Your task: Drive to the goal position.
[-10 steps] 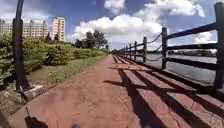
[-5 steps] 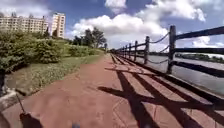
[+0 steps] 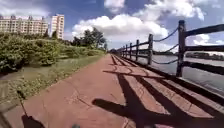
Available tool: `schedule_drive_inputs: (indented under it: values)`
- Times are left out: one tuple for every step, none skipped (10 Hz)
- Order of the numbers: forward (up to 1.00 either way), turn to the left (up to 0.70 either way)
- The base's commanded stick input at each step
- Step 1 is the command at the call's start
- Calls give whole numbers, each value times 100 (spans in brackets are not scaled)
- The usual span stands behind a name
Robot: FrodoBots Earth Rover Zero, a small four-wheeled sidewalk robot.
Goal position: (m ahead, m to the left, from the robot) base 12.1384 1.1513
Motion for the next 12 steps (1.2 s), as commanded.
schedule_drive_inputs:
  values:
    - [85,0]
    - [85,0]
    - [85,0]
    - [85,0]
    - [85,0]
    - [85,0]
    - [85,0]
    - [85,0]
    - [85,0]
    - [85,0]
    - [85,0]
    - [85,0]
